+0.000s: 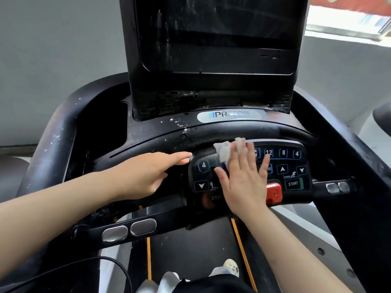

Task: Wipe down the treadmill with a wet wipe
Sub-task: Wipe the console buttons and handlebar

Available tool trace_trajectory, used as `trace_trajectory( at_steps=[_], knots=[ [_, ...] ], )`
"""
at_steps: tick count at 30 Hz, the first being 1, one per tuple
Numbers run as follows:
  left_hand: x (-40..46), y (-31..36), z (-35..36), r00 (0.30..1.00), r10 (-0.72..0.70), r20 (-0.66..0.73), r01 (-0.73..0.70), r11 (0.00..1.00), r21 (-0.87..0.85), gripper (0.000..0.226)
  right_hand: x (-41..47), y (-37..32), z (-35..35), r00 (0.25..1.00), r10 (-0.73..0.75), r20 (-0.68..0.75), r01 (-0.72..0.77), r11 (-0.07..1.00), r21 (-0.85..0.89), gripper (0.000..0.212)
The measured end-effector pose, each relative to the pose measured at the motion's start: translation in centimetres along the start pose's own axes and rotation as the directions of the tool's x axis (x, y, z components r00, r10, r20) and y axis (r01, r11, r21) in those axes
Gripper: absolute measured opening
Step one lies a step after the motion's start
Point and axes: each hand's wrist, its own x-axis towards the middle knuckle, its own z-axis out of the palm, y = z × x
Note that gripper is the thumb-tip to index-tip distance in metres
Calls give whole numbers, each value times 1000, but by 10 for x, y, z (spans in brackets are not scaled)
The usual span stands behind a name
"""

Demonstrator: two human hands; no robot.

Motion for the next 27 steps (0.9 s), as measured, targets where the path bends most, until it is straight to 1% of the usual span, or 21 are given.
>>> trace_trajectory(
  at_steps=[1,2,4,5,6,7,8,10,11,12,13,15,17,18,19,20,22,23,24,25,27],
  knots=[
    [0,0,0,1000,6,-19,-5,1000,16,68,2,-1,0,998,51,25,-52,998,21,78],
    [2,1,-1,997,42,-63,-39,998,50,66,-1,-8,-2,999,39,30,-40,998,37,79],
    [7,-2,0,967,199,-161,-172,971,167,61,-20,-28,-1,987,-156,27,154,986,58,79],
    [10,-3,0,951,248,-187,-211,957,199,59,-30,-33,2,959,-278,52,276,960,38,76],
    [12,-3,-1,945,265,-192,-223,951,215,59,-35,-32,4,927,-370,64,371,928,-14,74],
    [15,-3,-2,942,274,-194,-225,944,240,61,-33,-25,7,913,-402,71,406,912,-61,74],
    [18,-2,-2,941,279,-192,-222,937,270,65,-26,-18,4,930,-364,57,367,926,-85,74],
    [21,0,-3,944,273,-185,-205,926,317,71,-6,-2,1,985,-173,-16,172,982,-79,76],
    [21,1,-2,946,271,-180,-201,921,333,73,1,2,-1,997,-78,-15,78,996,-48,77],
    [22,1,-1,947,270,-174,-198,917,346,75,5,0,-3,1000,-30,-4,30,999,-26,76],
    [22,1,0,948,267,-173,-195,916,351,76,2,-5,-3,999,-43,-2,43,999,-6,77],
    [22,1,2,948,262,-178,-189,919,345,76,-18,-20,1,975,-223,4,223,975,-2,78],
    [23,2,3,949,255,-185,-183,924,337,75,-42,-21,8,886,-459,64,462,885,-52,77],
    [23,2,3,949,253,-187,-180,924,338,75,-45,-15,10,847,-526,76,531,842,-97,76],
    [23,2,3,948,254,-190,-178,923,341,75,-42,-8,10,836,-544,71,548,826,-133,76],
    [24,2,4,948,254,-191,-177,922,345,75,-34,-1,10,859,-510,44,510,844,-164,75],
    [25,2,5,950,249,-191,-169,919,355,76,-15,3,5,943,-331,-19,326,935,-138,73],
    [25,2,6,949,247,-194,-165,918,360,75,-10,0,1,969,-246,-15,243,966,-92,72],
    [25,3,6,948,247,-203,-161,917,364,75,-12,-5,1,974,-227,-20,225,973,-58,73],
    [25,3,7,946,247,-210,-158,917,365,74,-19,-11,4,960,-278,-17,277,960,-46,74],
    [26,3,10,944,249,-215,-158,916,370,74,-47,-16,14,876,-482,21,482,873,-71,78]
  ],
)
